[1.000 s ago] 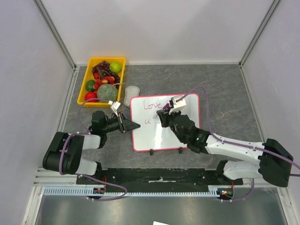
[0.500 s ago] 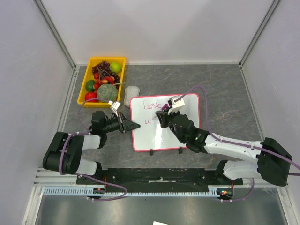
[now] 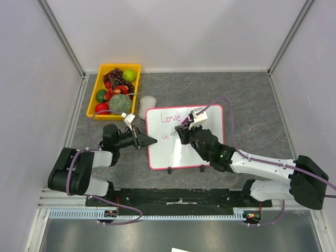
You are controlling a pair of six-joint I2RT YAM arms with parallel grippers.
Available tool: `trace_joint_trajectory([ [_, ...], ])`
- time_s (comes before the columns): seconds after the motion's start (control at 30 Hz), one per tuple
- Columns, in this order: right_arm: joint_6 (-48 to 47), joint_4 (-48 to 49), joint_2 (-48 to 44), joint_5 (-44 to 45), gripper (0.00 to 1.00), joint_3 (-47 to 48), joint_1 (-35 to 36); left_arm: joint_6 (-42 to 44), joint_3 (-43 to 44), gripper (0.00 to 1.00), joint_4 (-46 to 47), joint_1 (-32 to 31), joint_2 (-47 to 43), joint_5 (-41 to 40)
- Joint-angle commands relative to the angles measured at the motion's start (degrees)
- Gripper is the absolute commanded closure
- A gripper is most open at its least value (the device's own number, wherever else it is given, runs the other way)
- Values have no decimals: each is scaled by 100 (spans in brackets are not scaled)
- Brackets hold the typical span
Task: Write a sentence on the whiteboard
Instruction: Write with the whiteboard marker on the whiteboard.
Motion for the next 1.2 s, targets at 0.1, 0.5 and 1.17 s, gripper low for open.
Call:
trace_joint_trajectory([
  [0.1, 53, -137, -250, 199, 100, -161, -25, 328, -11, 98, 30, -9, -33, -170],
  [0.5, 246, 241, -13, -135, 100, -205, -25, 328, -11, 98, 30, -9, -50, -170],
  [1.17, 466, -189, -1251, -302, 100, -381, -534, 337, -11, 98, 4, -9, -59, -179],
])
